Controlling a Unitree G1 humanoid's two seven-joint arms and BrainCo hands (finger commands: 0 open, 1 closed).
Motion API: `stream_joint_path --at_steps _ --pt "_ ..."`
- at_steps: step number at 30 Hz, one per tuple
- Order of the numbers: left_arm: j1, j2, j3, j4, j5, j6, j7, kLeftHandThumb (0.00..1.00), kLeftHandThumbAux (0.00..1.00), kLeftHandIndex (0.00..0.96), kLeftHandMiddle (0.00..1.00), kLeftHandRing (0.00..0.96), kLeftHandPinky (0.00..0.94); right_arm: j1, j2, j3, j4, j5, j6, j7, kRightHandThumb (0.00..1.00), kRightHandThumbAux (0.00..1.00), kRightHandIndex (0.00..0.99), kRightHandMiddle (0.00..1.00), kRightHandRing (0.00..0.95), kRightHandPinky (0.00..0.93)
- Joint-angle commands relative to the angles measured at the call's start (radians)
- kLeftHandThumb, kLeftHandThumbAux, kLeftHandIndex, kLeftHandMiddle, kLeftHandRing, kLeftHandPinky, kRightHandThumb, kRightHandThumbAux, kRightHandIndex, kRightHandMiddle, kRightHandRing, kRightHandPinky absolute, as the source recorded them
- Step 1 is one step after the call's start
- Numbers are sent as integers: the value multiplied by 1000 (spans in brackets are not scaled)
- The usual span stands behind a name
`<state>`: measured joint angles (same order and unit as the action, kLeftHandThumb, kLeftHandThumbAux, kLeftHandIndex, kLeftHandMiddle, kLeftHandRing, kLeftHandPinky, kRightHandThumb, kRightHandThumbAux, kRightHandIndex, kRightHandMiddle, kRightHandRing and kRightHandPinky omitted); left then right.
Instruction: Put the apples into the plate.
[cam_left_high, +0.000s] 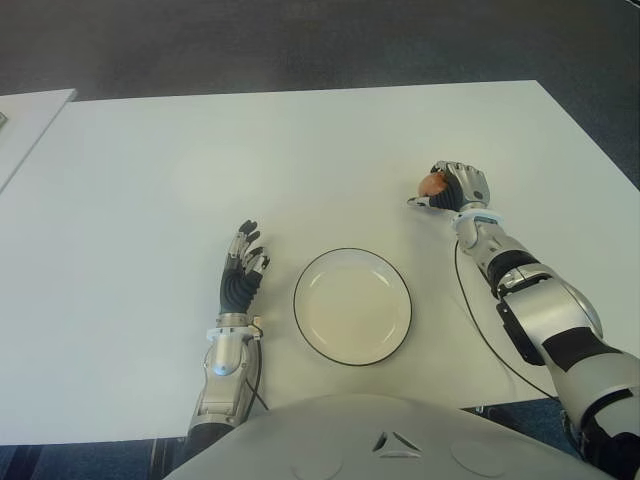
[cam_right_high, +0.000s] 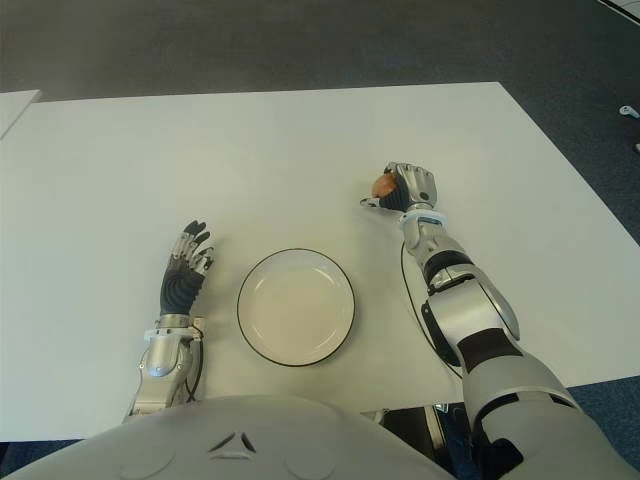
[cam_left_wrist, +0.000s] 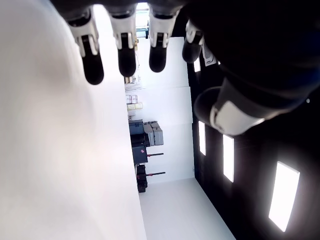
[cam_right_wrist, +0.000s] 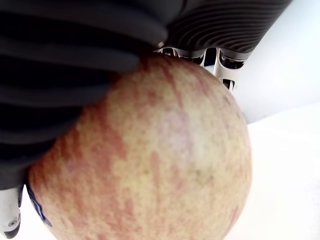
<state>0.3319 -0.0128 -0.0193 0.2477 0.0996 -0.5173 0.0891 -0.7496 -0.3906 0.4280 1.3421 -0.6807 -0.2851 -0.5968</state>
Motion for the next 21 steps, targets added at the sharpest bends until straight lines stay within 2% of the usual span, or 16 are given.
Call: stream_joint_path --at_steps 1,10,16,21 --pt "45 1 -1 111 10 62 5 63 547 75 115 137 205 -28 -9 -1 -9 4 -28 -11 670 713 810 894 871 873" --pt "47 4 -1 116 0 55 -5 65 548 73 100 116 179 -80 -50 -4 -74 4 -103 -5 719 705 823 890 875 886" --pt "38 4 4 142 -11 41 -10 69 549 80 107 125 189 -61 -83 -2 -155 -1 -202 -39 784 692 844 900 883 885" --pt "32 3 2 149 -10 38 -7 74 553 76 107 123 195 -11 -105 -2 -299 -6 -265 -36 828 681 848 893 880 872"
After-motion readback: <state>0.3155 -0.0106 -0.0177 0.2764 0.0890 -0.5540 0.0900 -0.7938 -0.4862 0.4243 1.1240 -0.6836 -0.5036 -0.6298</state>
